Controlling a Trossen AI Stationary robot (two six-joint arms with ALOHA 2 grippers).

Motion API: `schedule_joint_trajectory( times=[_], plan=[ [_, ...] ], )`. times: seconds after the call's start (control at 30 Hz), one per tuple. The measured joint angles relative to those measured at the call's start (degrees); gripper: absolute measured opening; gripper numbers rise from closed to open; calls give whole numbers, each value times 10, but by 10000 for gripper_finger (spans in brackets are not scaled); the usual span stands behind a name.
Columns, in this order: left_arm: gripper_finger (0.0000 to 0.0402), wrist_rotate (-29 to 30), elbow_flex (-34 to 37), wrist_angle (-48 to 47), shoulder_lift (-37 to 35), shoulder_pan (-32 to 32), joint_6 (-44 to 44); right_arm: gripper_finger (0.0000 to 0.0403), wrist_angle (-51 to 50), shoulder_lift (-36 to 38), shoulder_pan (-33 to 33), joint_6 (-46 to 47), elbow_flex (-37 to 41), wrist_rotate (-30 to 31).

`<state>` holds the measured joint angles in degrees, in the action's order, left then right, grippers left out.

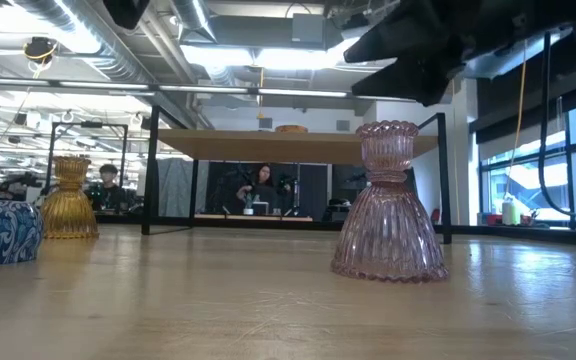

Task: Pick & Place candle stick holders
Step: Put the right pink glass candle holder on the shelf

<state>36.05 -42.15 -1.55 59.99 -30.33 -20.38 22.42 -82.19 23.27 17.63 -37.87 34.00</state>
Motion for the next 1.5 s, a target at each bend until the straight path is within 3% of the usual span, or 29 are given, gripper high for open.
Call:
schedule_joint_trajectory(
  times=[0.13, 0.3, 0.6, 0.8, 1.2, 1.5],
  plan=[
    [31, 0, 0, 0, 0, 0, 0, 346, -24, 0, 4, 63, 0, -79],
    [31, -1, 0, 0, 0, 0, 0, 346, -85, 0, 24, 75, 0, -176],
    [31, -1, 0, 0, 0, 1, 11, 346, -122, -2, 84, 72, 0, -176],
    [31, -1, 0, 0, 0, 10, 12, 346, -110, -52, 104, 88, 0, -152],
    [31, -12, 0, 0, 0, 14, 17, 346, 8, -161, 101, 95, 0, -149],
    [31, -12, 0, 2, 0, 14, 25, 346, 65, -189, 98, 63, 0, -73]
  ],
)
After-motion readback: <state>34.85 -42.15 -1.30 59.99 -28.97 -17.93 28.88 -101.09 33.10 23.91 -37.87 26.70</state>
